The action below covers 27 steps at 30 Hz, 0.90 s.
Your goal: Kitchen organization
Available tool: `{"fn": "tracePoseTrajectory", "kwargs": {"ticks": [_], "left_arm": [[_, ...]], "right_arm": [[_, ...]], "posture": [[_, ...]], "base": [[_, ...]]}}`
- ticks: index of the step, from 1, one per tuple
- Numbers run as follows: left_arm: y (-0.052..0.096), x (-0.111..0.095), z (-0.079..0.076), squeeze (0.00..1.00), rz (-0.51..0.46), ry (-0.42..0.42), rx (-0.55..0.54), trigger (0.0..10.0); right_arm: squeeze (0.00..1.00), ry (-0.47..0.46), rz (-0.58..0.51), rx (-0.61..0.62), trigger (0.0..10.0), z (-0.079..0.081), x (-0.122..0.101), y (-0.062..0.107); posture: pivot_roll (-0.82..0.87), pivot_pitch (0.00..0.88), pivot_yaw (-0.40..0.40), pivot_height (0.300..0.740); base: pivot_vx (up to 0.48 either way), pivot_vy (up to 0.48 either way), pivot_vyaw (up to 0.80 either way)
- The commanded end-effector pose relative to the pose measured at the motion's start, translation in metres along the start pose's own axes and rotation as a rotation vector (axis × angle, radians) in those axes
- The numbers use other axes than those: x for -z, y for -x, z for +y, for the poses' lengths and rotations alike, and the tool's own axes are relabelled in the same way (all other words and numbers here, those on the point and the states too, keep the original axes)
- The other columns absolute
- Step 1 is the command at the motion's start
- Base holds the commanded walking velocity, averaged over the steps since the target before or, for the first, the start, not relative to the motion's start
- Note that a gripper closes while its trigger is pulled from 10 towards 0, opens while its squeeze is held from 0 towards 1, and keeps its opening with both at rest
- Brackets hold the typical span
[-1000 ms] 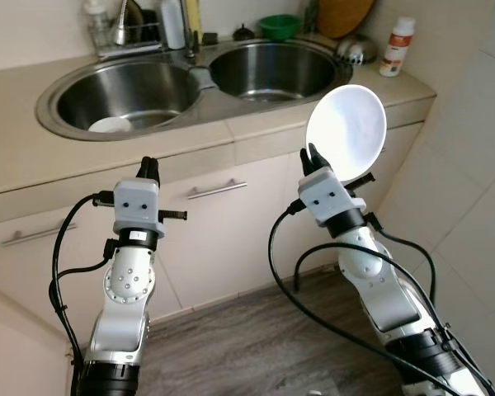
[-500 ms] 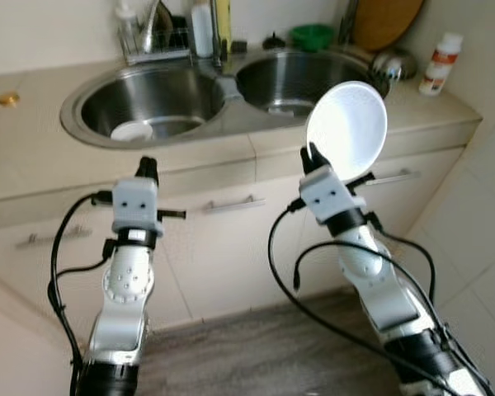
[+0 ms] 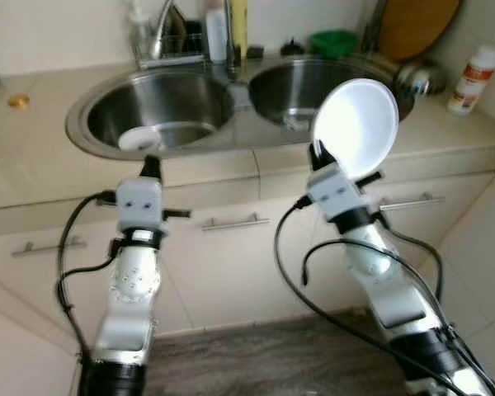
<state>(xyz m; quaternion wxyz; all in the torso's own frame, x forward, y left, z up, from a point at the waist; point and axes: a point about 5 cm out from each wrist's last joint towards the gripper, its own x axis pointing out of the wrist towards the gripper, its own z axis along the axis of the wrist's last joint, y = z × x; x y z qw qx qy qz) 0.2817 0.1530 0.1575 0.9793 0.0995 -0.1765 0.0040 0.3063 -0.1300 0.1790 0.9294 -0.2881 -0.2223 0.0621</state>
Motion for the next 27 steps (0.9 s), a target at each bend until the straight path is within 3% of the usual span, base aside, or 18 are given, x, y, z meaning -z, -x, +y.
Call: {"fn": "tracePoseTrajectory", "kwargs": {"ticks": [1,7,12,15,21,27], "left_arm": [[-0.0019,-0.0029,0.0079,0.00,-0.016,-0.023,-0.016,10.0],[-0.0024,-0.0032,0.0084,0.00,-0.017,-0.023,-0.018,10.0],[-0.0022,-0.0027,0.0080,0.00,-0.017,-0.023,-0.018,10.0],[-0.0022,-0.0028,0.0081,0.00,-0.018,-0.023,-0.018,10.0],[-0.0021,-0.0024,0.0078,0.00,-0.017,-0.022,-0.017,10.0],[-0.0017,-0.0025,0.0073,0.00,-0.016,-0.022,-0.013,10.0]], "right_arm": [[0.00,-0.029,-0.031,0.006,10.0,0.0020,-0.0078,-0.0032],[0.00,-0.018,-0.032,-0.003,10.0,0.0037,-0.0078,-0.0035],[0.00,0.019,-0.036,-0.016,10.0,0.0069,-0.0079,-0.0042],[0.00,-0.036,-0.027,0.000,10.0,0.0058,-0.0073,-0.0034],[0.00,-0.026,-0.017,0.002,10.0,0.0056,-0.0053,-0.0033],[0.00,-0.055,-0.002,0.021,10.0,0.0028,-0.0024,-0.0028]], "posture": [[0.01,0.019,0.012,0.740],[0.01,0.018,0.012,0.740],[0.01,0.011,0.010,0.740],[0.01,0.011,0.010,0.740],[0.01,0.004,0.011,0.740],[0.01,0.008,0.013,0.740]], "base": [[0.262,0.000,0.00],[0.264,0.000,0.00],[0.269,0.000,0.66],[0.270,0.000,0.80],[0.269,0.000,0.53],[0.269,0.000,0.00]]}}
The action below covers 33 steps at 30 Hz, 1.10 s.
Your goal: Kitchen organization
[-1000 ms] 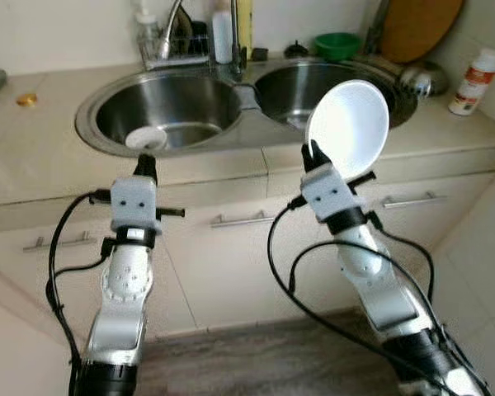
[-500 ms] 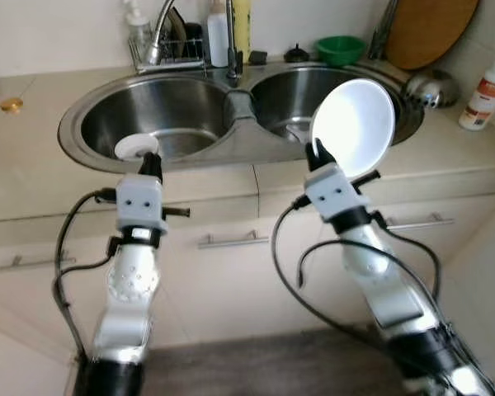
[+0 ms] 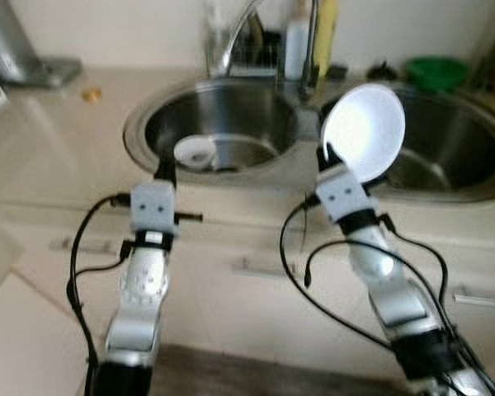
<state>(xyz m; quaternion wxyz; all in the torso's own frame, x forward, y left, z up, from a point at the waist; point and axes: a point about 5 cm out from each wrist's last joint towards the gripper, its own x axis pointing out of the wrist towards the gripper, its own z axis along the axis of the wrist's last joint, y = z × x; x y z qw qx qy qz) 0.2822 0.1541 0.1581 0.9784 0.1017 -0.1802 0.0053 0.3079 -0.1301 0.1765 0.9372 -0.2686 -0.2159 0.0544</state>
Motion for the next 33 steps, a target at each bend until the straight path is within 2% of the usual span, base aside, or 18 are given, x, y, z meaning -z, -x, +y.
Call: {"fn": "tracePoseTrajectory", "kwargs": {"ticks": [1,7,13,16,18,24,27,31,33], "left_arm": [[-0.001,-0.002,0.006,0.00,-0.009,-0.018,-0.011,10.0],[-0.001,-0.002,0.007,0.00,-0.007,-0.021,-0.013,10.0],[-0.001,-0.001,0.007,0.00,-0.001,-0.020,-0.019,10.0],[-0.001,-0.001,0.006,0.00,-0.001,-0.019,-0.014,10.0],[-0.001,-0.001,0.006,0.00,-0.002,-0.018,-0.012,10.0],[-0.001,-0.001,0.005,0.00,-0.002,-0.017,-0.011,10.0],[-0.002,-0.001,0.005,0.00,-0.003,-0.017,-0.011,10.0],[-0.002,-0.002,0.005,0.00,-0.006,-0.016,-0.010,10.0],[-0.002,-0.002,0.005,0.00,-0.006,-0.016,-0.010,10.0]], "right_arm": [[0.00,-0.017,-0.017,0.001,10.0,0.002,-0.005,-0.002],[0.00,-0.025,-0.002,0.014,10.0,0.001,-0.003,-0.003],[0.00,-0.037,0.016,0.034,10.0,-0.002,0.000,-0.003],[0.00,-0.079,0.066,0.057,10.0,-0.005,0.008,-0.003],[0.00,-0.104,0.149,0.084,10.0,-0.010,0.019,-0.004],[0.00,-0.164,0.254,0.089,10.0,-0.018,0.037,-0.005],[0.00,-0.153,0.253,0.068,10.0,-0.021,0.040,-0.008],[0.00,-0.185,0.263,0.024,10.0,-0.024,0.042,-0.018],[0.00,-0.180,0.261,0.017,10.0,-0.025,0.042,-0.021]], "posture": [[0.01,0.008,0.013,0.740],[0.02,0.014,0.012,0.740],[0.02,0.015,0.013,0.740],[0.01,0.017,0.013,0.740],[0.01,0.017,0.013,0.740],[0.02,0.018,0.011,0.740],[0.01,0.018,0.012,0.740],[0.02,0.017,0.011,0.740],[0.02,0.016,0.010,0.740]], "base": [[0.266,0.000,0.00],[0.265,0.000,0.00],[0.000,0.000,0.00],[0.000,0.000,0.00],[0.000,0.000,0.00],[0.000,0.000,-0.76],[0.000,0.000,-0.80],[0.000,0.000,-0.80],[0.000,0.000,0.00]]}}
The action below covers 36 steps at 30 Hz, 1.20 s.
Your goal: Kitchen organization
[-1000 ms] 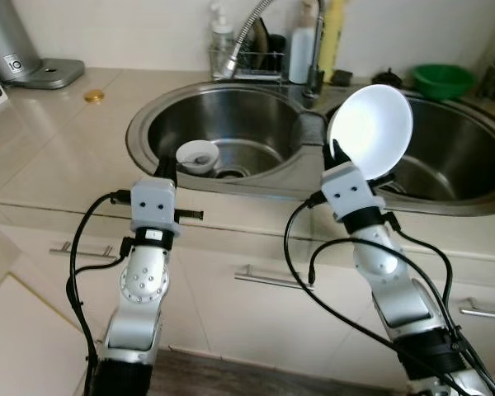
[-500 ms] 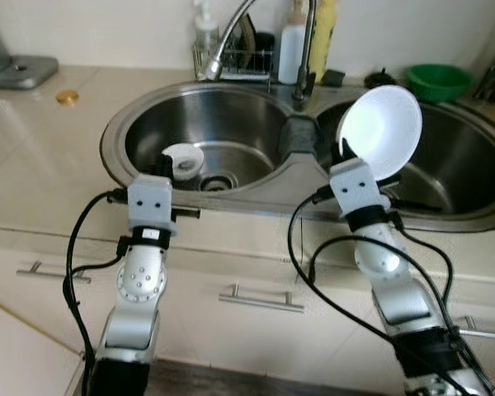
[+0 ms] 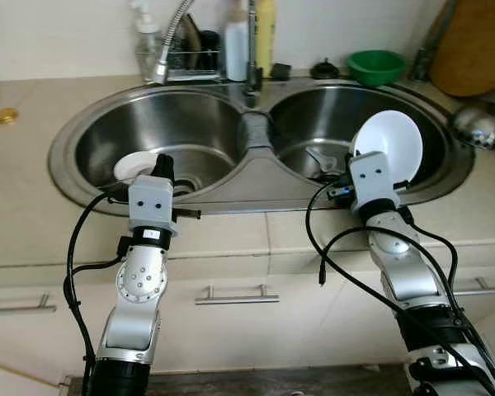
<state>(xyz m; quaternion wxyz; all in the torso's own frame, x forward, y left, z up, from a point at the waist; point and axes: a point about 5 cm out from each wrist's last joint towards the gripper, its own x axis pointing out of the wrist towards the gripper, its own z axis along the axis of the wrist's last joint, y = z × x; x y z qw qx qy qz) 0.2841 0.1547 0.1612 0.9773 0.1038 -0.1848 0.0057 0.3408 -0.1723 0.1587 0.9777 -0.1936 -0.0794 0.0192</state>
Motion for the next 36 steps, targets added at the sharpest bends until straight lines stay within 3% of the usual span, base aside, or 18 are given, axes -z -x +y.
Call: {"fn": "tracePoseTrajectory", "kwargs": {"ticks": [1,8,10,14,17,19,24,28,32,36], "left_arm": [[0.001,0.001,0.004,0.00,0.004,-0.012,-0.010,10.0],[0.000,0.001,0.004,0.00,0.005,-0.011,-0.009,10.0],[0.000,0.001,0.002,0.00,0.006,-0.008,-0.003,10.0],[0.000,0.000,0.000,0.00,0.005,-0.006,0.003,10.0],[-0.001,0.000,0.000,0.00,0.003,-0.007,0.002,10.0],[-0.001,0.000,0.001,0.00,0.003,-0.008,0.000,10.0],[0.000,0.000,0.001,0.00,0.007,-0.010,-0.004,10.0],[0.001,0.001,0.001,0.00,0.012,-0.010,-0.005,10.0],[0.001,0.001,0.001,0.00,0.013,-0.011,-0.006,10.0],[0.001,0.002,0.001,0.00,0.015,-0.011,-0.002,10.0]], "right_arm": [[0.00,-0.023,-0.017,-0.026,10.0,0.002,-0.007,-0.007],[0.00,-0.134,0.060,-0.165,10.0,0.014,-0.004,-0.023],[0.00,-0.173,0.051,-0.179,10.0,0.011,-0.013,-0.037],[0.00,-0.152,0.061,-0.178,10.0,0.005,-0.019,-0.052],[0.00,-0.208,0.105,-0.169,10.0,0.002,-0.019,-0.060],[0.00,-0.232,0.124,-0.143,10.0,-0.002,-0.019,-0.063],[0.00,-0.394,0.223,0.008,10.0,-0.023,-0.009,-0.068],[0.00,-0.554,0.298,0.211,10.0,-0.051,0.005,-0.064],[0.00,-0.625,0.363,0.305,10.0,-0.061,0.018,-0.057],[0.00,-0.668,0.398,0.342,10.0,-0.061,0.025,-0.053]], "posture": [[0.02,0.016,0.009,0.740],[0.02,0.016,0.015,0.740],[0.02,0.014,0.018,0.740],[0.02,0.011,0.018,0.740],[0.03,0.009,0.013,0.740],[0.04,0.010,0.010,0.740],[0.05,0.012,0.006,0.740],[0.05,0.011,0.005,0.740],[0.05,0.009,0.004,0.740],[0.05,0.008,0.008,0.740]], "base": [[0.000,0.000,0.00],[0.000,0.000,0.00],[0.000,0.000,0.00],[0.000,0.000,0.00],[0.000,0.000,0.00],[0.000,0.000,0.00],[0.000,0.000,0.00],[0.000,0.000,0.00],[0.000,0.000,0.00],[0.000,0.000,0.00]]}}
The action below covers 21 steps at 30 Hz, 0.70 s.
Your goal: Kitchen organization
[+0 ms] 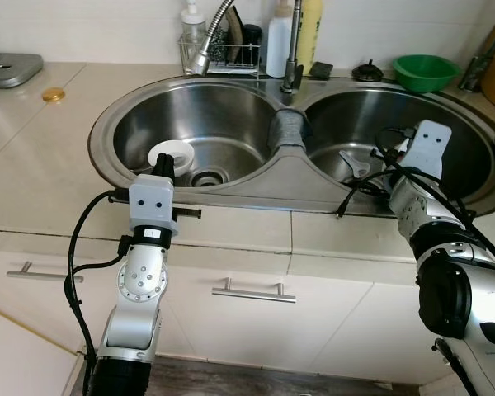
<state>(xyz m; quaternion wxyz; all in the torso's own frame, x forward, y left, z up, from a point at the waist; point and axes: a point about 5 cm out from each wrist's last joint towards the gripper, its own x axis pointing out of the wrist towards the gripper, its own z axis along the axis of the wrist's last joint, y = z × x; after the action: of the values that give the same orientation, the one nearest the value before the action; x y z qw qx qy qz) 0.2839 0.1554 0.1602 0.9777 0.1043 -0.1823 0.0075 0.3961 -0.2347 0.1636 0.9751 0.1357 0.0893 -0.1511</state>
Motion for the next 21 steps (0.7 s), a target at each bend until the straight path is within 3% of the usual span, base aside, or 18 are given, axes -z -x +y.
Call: {"fn": "tracePoseTrajectory", "kwargs": {"ticks": [1,2,9,13,14,15,21], "left_arm": [[0.001,0.001,0.000,0.00,0.010,-0.009,0.002,10.0],[0.001,0.001,0.000,0.00,0.011,-0.009,0.003,10.0],[0.001,0.001,0.000,0.00,0.015,-0.011,0.010,10.0],[0.001,0.002,0.000,0.00,0.017,-0.011,0.010,10.0],[0.001,0.002,0.000,0.00,0.018,-0.011,0.010,10.0],[0.001,0.002,0.000,0.00,0.018,-0.011,0.010,10.0],[0.001,0.002,-0.001,0.00,0.021,-0.009,0.012,10.0]], "right_arm": [[0.00,-0.042,0.012,0.017,10.0,0.001,-0.002,-0.001],[1.00,-0.062,0.017,0.036,10.0,-0.001,0.000,0.000],[1.00,-0.105,0.017,0.059,10.0,-0.001,0.003,0.000],[1.00,-0.065,0.001,0.041,10.0,0.003,0.001,0.000],[1.00,0.067,-0.009,-0.016,10.0,0.013,0.000,0.000],[1.00,0.119,-0.018,-0.040,10.0,0.016,0.000,0.001],[1.00,0.220,-0.031,-0.085,10.0,0.021,-0.002,0.001]], "posture": [[0.05,0.008,0.010,0.740],[0.05,0.008,0.012,0.740],[0.05,0.005,0.015,0.740],[0.05,0.005,0.015,0.740],[0.05,0.004,0.014,0.740],[0.05,0.004,0.013,0.740],[0.05,0.007,0.013,0.740]], "base": [[0.000,0.000,0.00],[0.000,0.000,0.00],[0.000,0.000,0.00],[0.000,0.000,0.00],[0.000,0.000,0.00],[0.000,0.000,0.00],[0.000,0.000,0.00]]}}
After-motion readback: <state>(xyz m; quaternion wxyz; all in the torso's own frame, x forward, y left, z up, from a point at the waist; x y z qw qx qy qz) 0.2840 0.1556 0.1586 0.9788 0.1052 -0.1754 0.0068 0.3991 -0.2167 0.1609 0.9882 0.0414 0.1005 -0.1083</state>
